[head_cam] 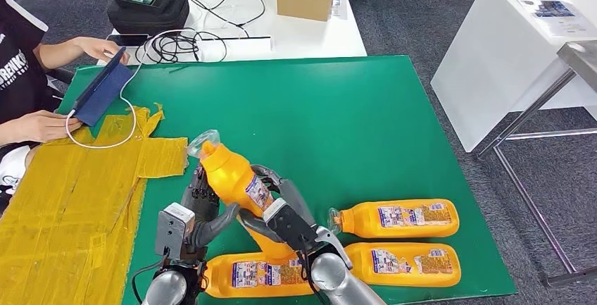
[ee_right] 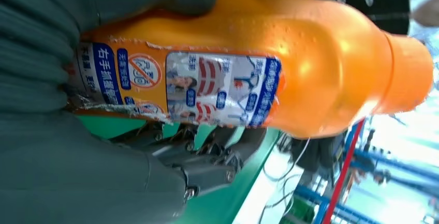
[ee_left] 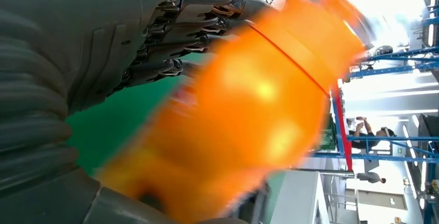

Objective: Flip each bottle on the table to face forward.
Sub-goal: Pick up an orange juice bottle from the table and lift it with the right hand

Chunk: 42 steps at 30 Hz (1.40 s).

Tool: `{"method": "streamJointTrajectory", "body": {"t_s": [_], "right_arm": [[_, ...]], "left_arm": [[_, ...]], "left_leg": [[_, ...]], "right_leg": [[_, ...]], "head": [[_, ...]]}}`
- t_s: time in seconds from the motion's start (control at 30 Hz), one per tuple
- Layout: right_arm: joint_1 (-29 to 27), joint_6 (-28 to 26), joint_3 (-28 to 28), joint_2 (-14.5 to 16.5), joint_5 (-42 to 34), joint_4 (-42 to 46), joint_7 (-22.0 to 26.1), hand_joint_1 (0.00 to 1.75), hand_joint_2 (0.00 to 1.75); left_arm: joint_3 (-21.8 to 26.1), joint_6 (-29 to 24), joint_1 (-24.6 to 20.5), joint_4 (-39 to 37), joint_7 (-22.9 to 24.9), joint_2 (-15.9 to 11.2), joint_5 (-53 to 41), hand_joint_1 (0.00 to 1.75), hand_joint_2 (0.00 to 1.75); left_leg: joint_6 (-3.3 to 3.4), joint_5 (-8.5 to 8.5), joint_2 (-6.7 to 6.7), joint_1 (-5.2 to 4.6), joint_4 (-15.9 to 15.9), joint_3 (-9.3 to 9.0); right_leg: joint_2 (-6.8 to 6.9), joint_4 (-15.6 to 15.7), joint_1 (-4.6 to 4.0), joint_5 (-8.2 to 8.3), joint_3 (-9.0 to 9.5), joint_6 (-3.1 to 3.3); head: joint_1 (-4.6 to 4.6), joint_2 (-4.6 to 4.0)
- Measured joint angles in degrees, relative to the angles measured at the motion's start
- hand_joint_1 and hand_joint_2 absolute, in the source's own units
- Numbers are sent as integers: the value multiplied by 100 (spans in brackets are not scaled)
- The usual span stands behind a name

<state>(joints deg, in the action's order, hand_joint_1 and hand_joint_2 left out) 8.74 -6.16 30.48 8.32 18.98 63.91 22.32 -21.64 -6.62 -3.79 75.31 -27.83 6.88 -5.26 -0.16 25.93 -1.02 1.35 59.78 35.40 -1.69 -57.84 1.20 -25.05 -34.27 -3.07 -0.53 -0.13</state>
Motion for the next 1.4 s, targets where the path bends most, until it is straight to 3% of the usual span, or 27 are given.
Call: {"method": "streamJointTrajectory", "body": {"t_s": [0.1,0.13,0.23,0.27,0.3,0.7,0.73,0.87,0.9,1.2,1.3,1.4], "right_arm": [[34,-33,133,2,116,-101,4,172,175],[37,-58,168,3,152,-126,9,172,175],[51,-137,249,2,253,-177,17,173,175],[57,-153,272,2,276,-191,17,173,175],[62,-165,290,2,289,-202,17,175,175],[84,-219,373,1,300,-279,17,174,175],[90,-227,374,1,296,-283,18,166,175],[99,-321,375,1,278,-285,43,7,175],[96,-373,375,2,265,-282,64,0,175],[-126,-783,254,-78,123,359,175,0,175],[-265,-928,161,-118,149,702,234,0,175],[-442,-1036,16,-176,199,1135,255,0,175]], "left_arm": [[-9,6,-40,-55,1,0,34,2,175],[-9,7,-48,-74,1,0,41,13,175],[-6,7,-68,-130,1,0,60,132,175],[-5,10,-76,-149,0,0,78,163,175],[-3,18,-84,-166,-1,0,102,169,175],[32,50,-120,-262,-61,3,326,175,175],[37,47,-119,-262,-69,4,354,175,175],[45,-15,-113,-260,-96,4,435,175,175],[46,-65,-109,-255,-119,4,444,175,175],[324,-910,-70,236,-235,-137,-117,175,175],[475,-1636,-78,419,-147,-286,-1165,175,175],[703,-2582,-134,573,283,-547,-3216,175,175]], "left_leg": [[0,0,-2,0,0,0],[0,0,-2,0,0,1],[0,0,-1,0,0,1],[0,0,-1,0,0,1],[0,0,-1,-1,0,1],[0,0,-1,0,0,1],[0,0,-1,0,0,1],[0,0,-1,0,0,1],[0,0,-1,0,0,1],[0,0,-1,1,0,1],[0,0,0,1,0,1],[0,0,2,2,0,1]], "right_leg": [[0,-1,0,0,1,0],[0,-1,0,0,1,0],[0,-1,1,0,0,0],[0,0,1,0,0,0],[0,0,1,0,0,0],[0,-1,0,0,0,0],[0,-1,0,0,0,0],[0,0,0,0,0,0],[0,0,0,0,0,0],[0,-1,0,0,-1,0],[0,-2,-1,0,-1,0],[-1,-2,-1,0,-2,0]], "head": [[1,0],[0,0],[-1,0],[-1,0],[-1,0],[1,0],[0,0],[0,0],[0,0],[-1,0],[0,0],[0,0]]}}
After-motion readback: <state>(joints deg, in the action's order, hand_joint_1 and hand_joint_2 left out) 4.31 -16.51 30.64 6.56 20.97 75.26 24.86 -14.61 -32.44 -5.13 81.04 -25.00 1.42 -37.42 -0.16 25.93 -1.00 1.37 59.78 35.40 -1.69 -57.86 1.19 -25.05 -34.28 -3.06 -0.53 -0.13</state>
